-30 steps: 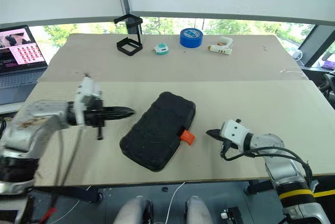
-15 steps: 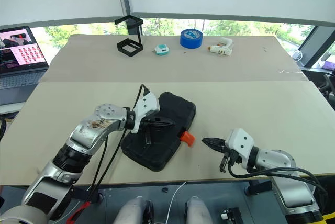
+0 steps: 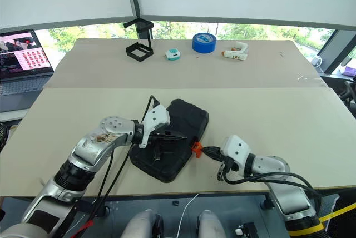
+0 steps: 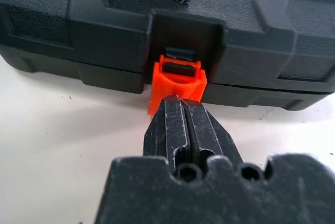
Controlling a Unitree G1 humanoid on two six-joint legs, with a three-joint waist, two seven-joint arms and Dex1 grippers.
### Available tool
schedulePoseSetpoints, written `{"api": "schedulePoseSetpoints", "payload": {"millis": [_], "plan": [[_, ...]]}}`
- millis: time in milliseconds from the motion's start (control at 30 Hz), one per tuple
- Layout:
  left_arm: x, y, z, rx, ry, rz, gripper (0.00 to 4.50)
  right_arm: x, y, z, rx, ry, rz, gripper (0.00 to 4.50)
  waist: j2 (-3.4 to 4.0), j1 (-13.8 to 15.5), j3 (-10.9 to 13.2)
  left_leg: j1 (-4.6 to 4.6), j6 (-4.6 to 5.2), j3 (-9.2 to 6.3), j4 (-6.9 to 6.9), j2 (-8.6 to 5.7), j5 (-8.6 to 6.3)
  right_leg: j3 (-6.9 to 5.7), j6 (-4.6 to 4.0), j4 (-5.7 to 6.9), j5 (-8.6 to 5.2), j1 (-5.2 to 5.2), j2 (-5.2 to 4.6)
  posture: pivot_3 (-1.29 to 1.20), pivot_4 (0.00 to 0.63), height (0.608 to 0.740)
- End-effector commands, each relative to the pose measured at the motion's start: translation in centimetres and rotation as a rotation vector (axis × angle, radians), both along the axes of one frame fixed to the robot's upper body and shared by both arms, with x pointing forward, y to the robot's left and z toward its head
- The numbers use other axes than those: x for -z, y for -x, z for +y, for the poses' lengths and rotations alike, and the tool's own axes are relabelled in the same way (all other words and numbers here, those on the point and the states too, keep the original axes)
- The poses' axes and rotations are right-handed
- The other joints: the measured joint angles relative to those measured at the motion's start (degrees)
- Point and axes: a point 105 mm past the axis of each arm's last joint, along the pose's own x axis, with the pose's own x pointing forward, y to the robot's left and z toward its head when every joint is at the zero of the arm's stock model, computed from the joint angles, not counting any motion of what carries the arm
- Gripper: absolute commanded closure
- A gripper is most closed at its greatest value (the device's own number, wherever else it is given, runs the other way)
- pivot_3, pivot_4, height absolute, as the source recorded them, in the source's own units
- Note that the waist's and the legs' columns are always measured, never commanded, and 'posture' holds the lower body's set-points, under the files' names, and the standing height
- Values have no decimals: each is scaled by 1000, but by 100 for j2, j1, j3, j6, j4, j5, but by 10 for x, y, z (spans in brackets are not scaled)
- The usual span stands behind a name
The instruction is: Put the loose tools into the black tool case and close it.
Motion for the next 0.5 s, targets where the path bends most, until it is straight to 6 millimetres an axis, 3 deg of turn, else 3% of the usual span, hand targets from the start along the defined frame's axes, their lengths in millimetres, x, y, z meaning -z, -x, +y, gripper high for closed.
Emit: {"api": "schedulePoseSetpoints", "payload": {"millis": [33, 300, 333, 500], "plan": [[38, 3, 15, -62, -102, 125, 4500, -8, -5, 8, -23, 8, -50, 4481, 0, -10, 0, 3, 0, -1, -1, 1, 0, 1, 0, 0, 0, 1, 0, 0, 150, 740], [36, -2, 20, -82, -110, 112, 4500, -6, -9, -12, 72, -18, 52, 4481, 1, -6, -1, 12, 0, -7, -6, 1, 0, -3, -4, 0, -4, 12, -1, 0, 150, 740], [36, -2, 21, -83, -110, 111, 4500, -4, -9, -11, 71, -25, 72, 3917, 0, -6, -1, 12, 0, -8, -6, 1, 0, -3, -4, 0, -4, 12, -1, 0, 150, 740], [37, -1, 20, -75, -114, 113, 4500, 6, -4, 1, 38, -54, 166, 2282, 1, -7, -2, 14, 0, -14, -7, 2, -1, -4, -5, 0, -5, 15, 0, 0, 150, 740]]}}
